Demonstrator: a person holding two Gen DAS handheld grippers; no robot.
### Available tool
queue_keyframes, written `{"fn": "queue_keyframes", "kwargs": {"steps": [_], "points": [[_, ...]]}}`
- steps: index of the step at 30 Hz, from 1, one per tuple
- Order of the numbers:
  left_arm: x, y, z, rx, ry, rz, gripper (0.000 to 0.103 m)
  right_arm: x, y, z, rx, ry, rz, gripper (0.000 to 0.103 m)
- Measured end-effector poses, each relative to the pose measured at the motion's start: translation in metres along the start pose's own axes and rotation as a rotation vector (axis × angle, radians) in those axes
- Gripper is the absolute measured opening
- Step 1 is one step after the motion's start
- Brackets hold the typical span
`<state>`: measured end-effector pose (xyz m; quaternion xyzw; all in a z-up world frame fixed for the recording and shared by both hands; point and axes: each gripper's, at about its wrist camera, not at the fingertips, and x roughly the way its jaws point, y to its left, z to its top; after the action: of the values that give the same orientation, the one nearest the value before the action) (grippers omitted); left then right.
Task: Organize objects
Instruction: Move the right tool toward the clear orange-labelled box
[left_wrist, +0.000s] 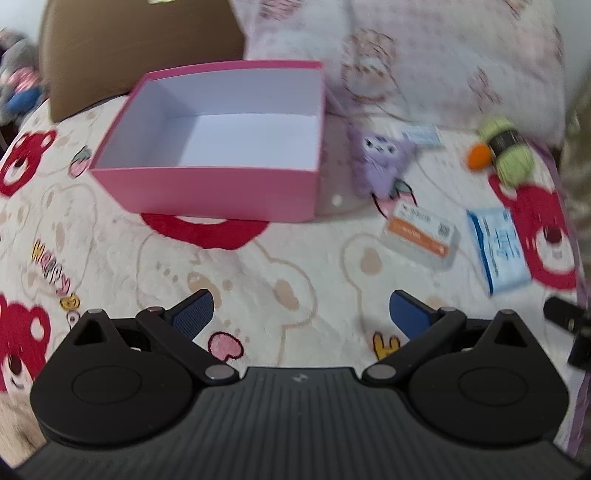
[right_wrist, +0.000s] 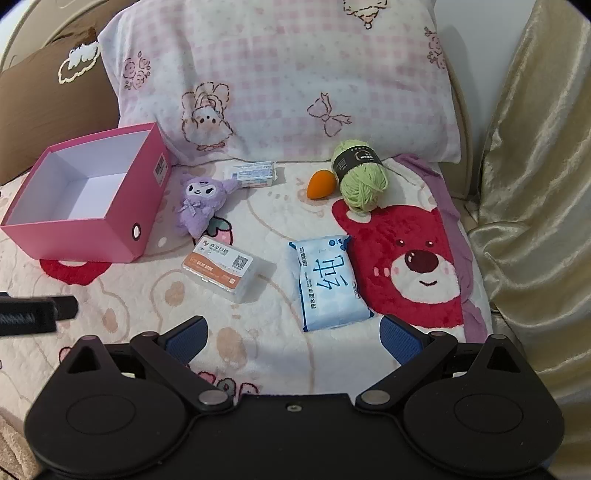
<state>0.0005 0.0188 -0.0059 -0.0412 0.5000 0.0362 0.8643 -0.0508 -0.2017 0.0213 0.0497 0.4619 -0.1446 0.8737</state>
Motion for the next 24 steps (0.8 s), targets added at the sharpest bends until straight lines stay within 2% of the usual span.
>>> {"fn": "queue_keyframes", "kwargs": {"steps": [11, 24], "points": [[0.002, 0.006, -0.004, -0.036, -0.025, 0.002, 0.103, -0.001, 0.002, -0.001, 0.009, -0.021, -0.020, 0.100], [0.007, -0.008, -0.010, 0.061, -0.051, -0.022, 0.103, 0.003, -0.002, -0.004, 0.040, -0.051, -0.026, 0.100]]}}
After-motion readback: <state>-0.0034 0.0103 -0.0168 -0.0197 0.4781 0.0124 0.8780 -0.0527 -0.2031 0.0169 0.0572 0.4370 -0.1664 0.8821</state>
